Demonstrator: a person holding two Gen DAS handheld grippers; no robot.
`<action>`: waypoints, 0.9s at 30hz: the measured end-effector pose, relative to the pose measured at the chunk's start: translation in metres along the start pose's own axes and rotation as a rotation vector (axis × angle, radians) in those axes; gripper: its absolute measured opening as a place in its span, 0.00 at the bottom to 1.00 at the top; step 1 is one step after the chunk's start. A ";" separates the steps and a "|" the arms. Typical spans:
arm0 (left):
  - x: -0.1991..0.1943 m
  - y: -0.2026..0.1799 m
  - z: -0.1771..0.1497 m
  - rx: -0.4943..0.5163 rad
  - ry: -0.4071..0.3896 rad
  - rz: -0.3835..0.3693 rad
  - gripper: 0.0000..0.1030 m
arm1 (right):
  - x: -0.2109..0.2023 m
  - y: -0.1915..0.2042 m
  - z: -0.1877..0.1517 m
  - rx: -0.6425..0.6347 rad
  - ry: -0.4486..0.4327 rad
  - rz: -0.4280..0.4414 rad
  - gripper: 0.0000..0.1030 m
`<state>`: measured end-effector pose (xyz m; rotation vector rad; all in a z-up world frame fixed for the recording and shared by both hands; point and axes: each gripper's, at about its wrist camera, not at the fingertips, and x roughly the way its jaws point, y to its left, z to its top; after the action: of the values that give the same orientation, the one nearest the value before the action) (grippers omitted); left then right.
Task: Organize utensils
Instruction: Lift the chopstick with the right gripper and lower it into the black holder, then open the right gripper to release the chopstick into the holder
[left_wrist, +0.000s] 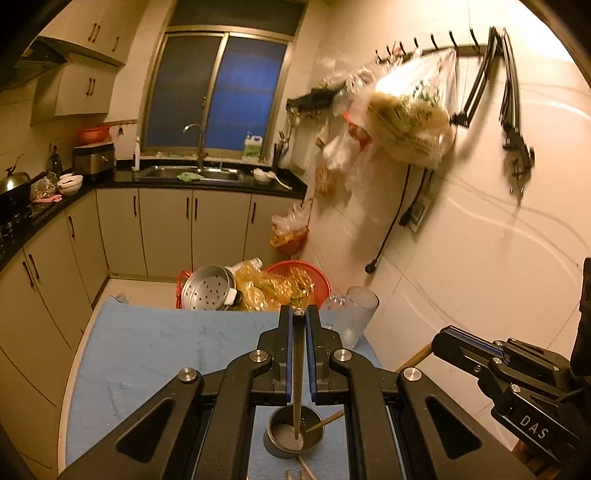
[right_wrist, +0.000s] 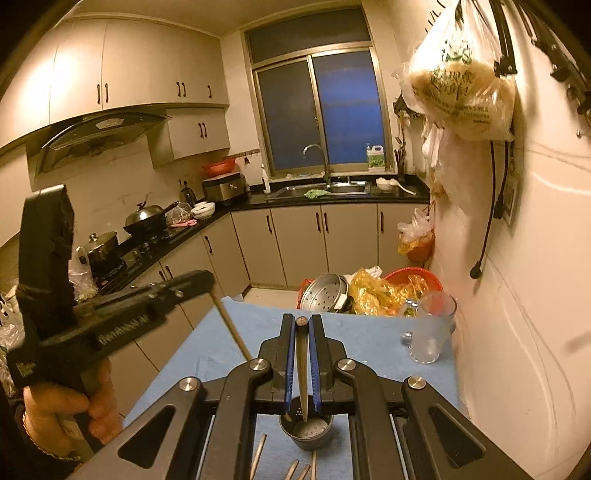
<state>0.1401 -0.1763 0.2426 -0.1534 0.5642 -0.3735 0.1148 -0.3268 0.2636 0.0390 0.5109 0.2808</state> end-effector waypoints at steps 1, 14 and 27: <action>0.007 -0.003 -0.002 0.007 0.008 -0.001 0.06 | 0.003 -0.002 -0.002 0.000 0.006 -0.001 0.08; 0.052 0.000 -0.034 0.019 0.107 0.029 0.07 | 0.048 -0.020 -0.038 0.014 0.111 0.004 0.08; 0.067 0.014 -0.062 0.002 0.156 0.059 0.07 | 0.066 -0.030 -0.059 0.051 0.156 -0.006 0.08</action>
<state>0.1625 -0.1915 0.1541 -0.1057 0.7209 -0.3303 0.1489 -0.3395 0.1777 0.0649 0.6732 0.2662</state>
